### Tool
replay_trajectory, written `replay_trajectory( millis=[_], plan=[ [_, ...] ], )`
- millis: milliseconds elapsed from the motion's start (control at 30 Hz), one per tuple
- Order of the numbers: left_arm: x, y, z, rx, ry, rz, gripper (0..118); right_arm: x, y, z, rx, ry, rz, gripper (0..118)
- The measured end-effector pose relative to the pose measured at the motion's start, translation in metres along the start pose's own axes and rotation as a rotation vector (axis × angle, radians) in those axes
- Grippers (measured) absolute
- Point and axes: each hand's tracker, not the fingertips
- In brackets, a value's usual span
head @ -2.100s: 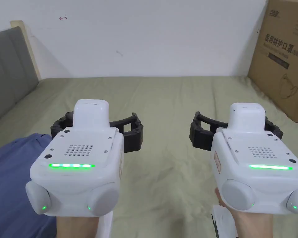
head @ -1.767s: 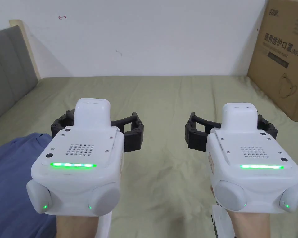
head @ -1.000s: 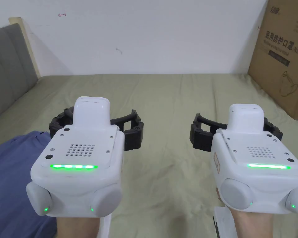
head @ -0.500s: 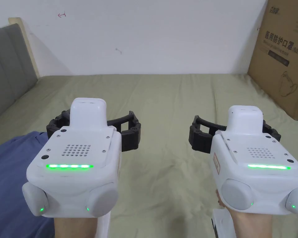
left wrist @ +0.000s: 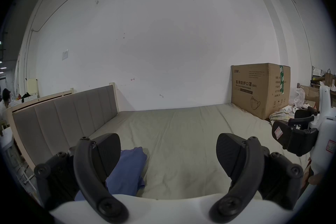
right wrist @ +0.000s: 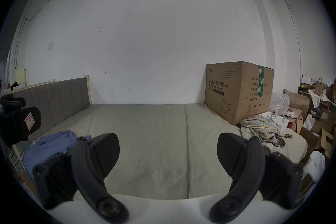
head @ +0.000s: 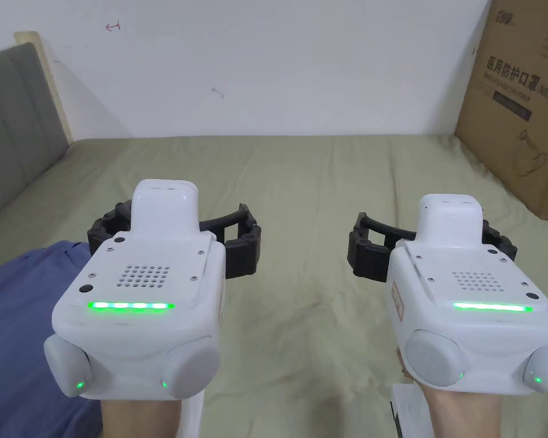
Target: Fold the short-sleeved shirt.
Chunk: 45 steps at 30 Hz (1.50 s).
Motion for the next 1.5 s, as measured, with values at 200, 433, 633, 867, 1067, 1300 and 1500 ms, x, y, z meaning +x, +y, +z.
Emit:
replay_trajectory(
  millis=[200, 433, 633, 867, 1067, 1300, 1500],
  plan=[
    [0.0013, 0.0004, -0.0004, -0.001, -0.002, -0.004, 109, -0.0032, 0.0005, 0.0002, 0.005, 0.002, 0.019, 111],
    [0.0019, -0.0002, -0.0009, -0.001, 0.007, -0.005, 109, -0.0039, 0.0002, -0.0006, 0.000, 0.008, 0.020, 111],
    [0.0004, -0.0006, -0.0012, 0.000, 0.017, -0.006, 109, -0.0019, 0.0001, -0.0019, -0.003, 0.004, 0.017, 111],
    [0.0007, -0.0008, -0.0013, -0.013, -0.002, 0.012, 109, -0.0032, 0.0001, -0.0024, -0.011, 0.009, 0.022, 111],
    [0.0016, -0.0012, -0.0003, -0.004, 0.009, 0.003, 109, -0.0050, -0.0019, -0.0021, -0.017, 0.015, 0.027, 111],
    [0.0028, -0.0028, 0.0019, -0.008, 0.043, -0.012, 108, -0.0046, -0.0017, -0.0015, -0.011, -0.012, 0.031, 111],
    [0.0018, -0.0035, 0.0031, 0.014, 0.042, -0.023, 108, -0.0012, -0.0026, -0.0011, -0.010, -0.022, 0.030, 111]
  ],
)
